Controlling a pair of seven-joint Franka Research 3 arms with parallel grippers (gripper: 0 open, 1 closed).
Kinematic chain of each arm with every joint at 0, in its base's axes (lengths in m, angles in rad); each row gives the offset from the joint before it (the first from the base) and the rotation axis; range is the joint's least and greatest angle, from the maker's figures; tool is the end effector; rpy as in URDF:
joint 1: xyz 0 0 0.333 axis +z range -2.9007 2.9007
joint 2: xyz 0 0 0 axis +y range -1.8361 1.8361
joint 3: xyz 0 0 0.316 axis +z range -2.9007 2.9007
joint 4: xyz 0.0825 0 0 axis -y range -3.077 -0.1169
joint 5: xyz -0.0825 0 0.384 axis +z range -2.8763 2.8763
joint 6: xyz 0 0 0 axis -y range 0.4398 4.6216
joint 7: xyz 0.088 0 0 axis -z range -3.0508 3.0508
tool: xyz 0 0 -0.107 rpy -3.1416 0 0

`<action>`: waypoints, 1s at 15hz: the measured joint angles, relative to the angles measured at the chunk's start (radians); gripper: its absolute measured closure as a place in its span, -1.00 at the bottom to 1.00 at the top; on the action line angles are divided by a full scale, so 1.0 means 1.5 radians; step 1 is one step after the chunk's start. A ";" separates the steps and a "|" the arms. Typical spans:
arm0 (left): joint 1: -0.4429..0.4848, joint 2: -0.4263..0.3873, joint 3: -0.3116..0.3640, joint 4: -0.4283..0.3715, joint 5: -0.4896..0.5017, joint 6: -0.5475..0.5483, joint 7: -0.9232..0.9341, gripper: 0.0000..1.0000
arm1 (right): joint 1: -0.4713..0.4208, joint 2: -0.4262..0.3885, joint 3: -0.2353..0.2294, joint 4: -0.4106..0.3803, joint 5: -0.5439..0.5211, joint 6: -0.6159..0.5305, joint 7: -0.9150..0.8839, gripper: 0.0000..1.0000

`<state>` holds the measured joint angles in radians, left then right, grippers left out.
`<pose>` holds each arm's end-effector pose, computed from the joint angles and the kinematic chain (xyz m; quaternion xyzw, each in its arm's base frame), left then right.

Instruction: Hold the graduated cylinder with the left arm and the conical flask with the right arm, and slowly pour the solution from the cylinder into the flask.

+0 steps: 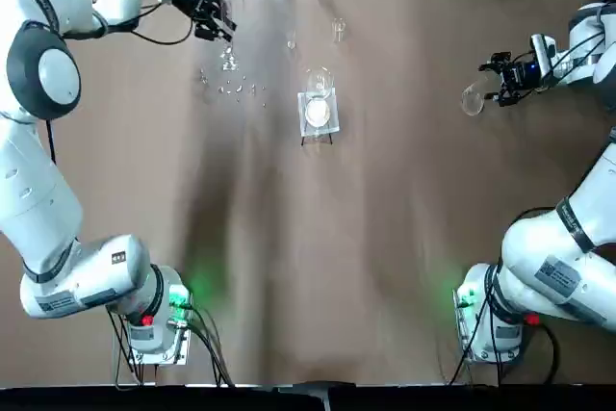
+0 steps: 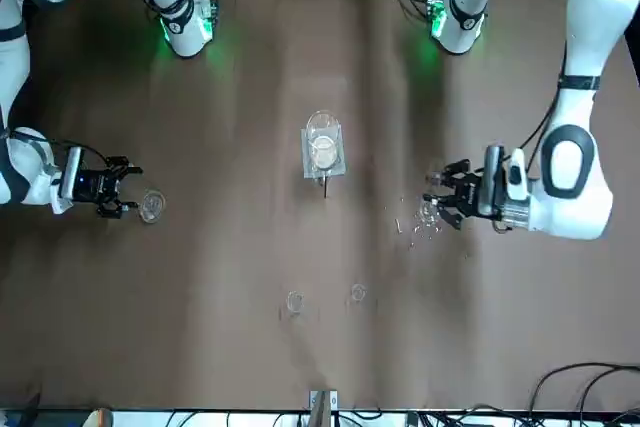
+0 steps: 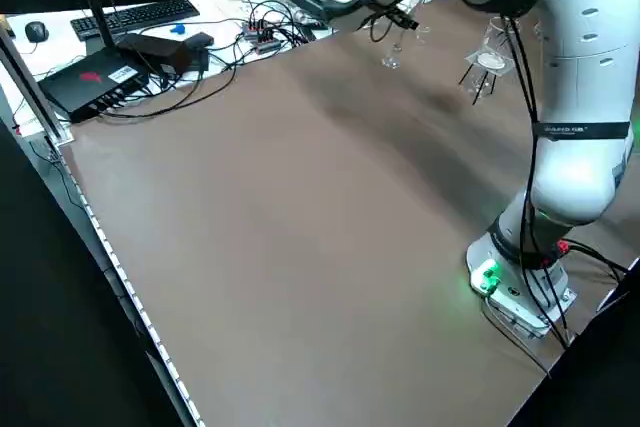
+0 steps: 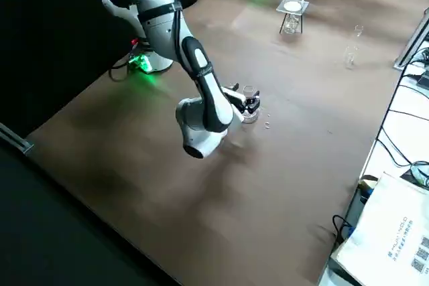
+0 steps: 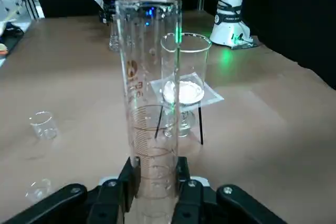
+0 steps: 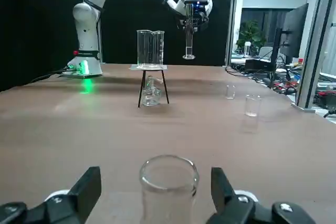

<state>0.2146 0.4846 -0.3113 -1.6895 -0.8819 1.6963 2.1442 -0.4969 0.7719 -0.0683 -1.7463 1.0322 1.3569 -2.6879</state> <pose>0.6262 -0.1126 0.3405 0.5016 -0.6988 0.2900 0.4194 0.5260 -0.2060 0.1458 -0.5188 -0.5579 -0.4646 0.4514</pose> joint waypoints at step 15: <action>-0.227 -0.084 0.000 -0.026 0.111 0.155 -0.194 0.31 | 0.011 0.001 0.001 0.002 0.001 0.004 0.004 -0.58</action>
<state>-0.1258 0.3592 -0.3113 -1.7289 -0.7151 1.9288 1.8527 -0.4812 0.7729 -0.0669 -1.7438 1.0341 1.3629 -2.6823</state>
